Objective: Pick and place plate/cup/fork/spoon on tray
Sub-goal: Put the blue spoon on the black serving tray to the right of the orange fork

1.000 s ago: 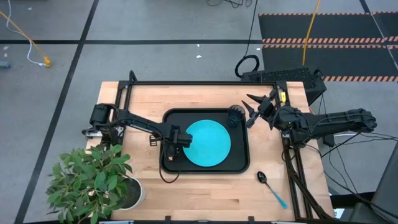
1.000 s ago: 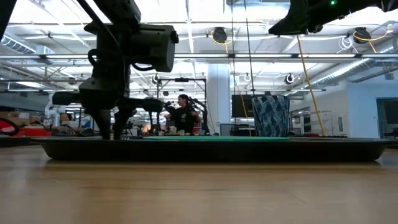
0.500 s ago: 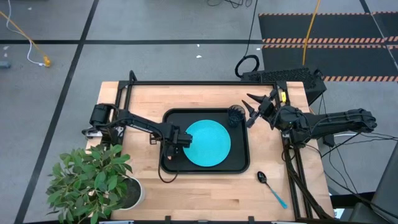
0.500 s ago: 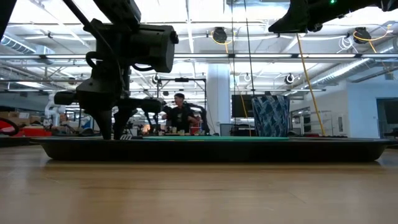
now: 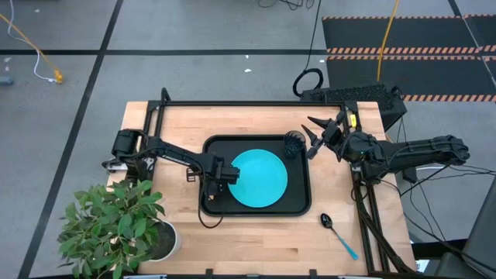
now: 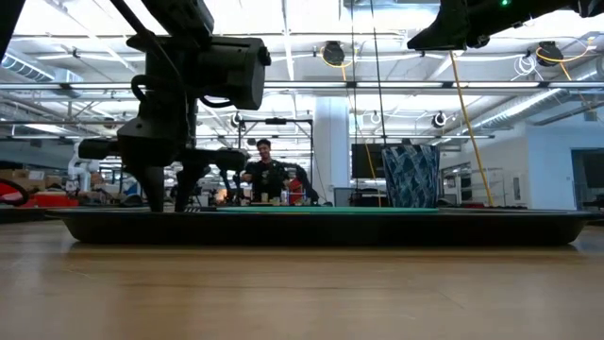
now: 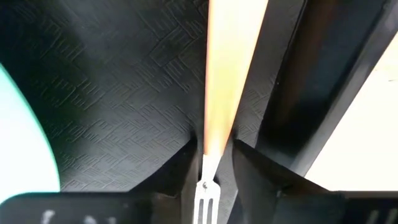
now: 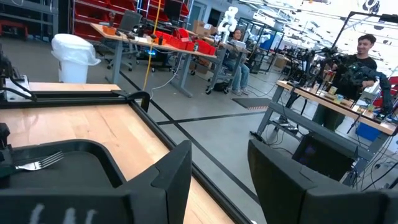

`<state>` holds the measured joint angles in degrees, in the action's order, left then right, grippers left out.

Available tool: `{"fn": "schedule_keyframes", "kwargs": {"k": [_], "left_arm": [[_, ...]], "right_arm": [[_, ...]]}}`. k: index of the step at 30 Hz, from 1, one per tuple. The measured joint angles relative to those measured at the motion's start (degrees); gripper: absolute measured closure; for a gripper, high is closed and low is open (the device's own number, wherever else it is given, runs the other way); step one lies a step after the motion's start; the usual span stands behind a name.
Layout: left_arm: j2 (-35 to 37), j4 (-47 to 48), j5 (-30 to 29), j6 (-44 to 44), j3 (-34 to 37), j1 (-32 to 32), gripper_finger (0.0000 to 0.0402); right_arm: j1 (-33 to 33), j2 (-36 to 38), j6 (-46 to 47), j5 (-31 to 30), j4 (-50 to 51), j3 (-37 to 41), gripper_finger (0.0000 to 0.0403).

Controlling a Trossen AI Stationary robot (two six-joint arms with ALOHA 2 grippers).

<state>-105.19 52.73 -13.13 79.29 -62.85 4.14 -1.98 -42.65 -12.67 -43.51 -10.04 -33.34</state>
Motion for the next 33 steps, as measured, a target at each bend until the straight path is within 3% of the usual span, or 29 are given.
{"fn": "schedule_keyframes", "kwargs": {"k": [5,11,23,26,30,33], "left_arm": [[0.0,-0.1,-0.6,-0.6,0.0,0.0,0.0261],[1.2,0.0,-7.7,-1.8,0.0,0.1,0.0253],[13.2,-3.4,-13.0,-4.6,0.0,5.4,0.0252],[16.5,-12.1,-17.7,-12.9,0.0,7.2,0.0252],[19.6,-29.2,-23.3,-34.5,0.0,8.0,0.0252],[21.4,-38.9,-23.1,-49.0,-0.1,6.9,0.0252]], "right_arm": [[0.0,0.0,0.0,0.0,0.0,0.0,0.0252],[0.0,0.0,0.0,0.0,0.0,0.0,0.0252],[0.0,0.0,0.0,0.0,-1.1,0.0,0.0252],[0.0,0.0,0.1,0.0,-1.1,0.0,0.0252],[0.0,0.0,1.3,1.5,-1.0,0.0,0.0252],[0.0,0.0,0.0,6.1,-0.2,0.0,0.0252]]}}
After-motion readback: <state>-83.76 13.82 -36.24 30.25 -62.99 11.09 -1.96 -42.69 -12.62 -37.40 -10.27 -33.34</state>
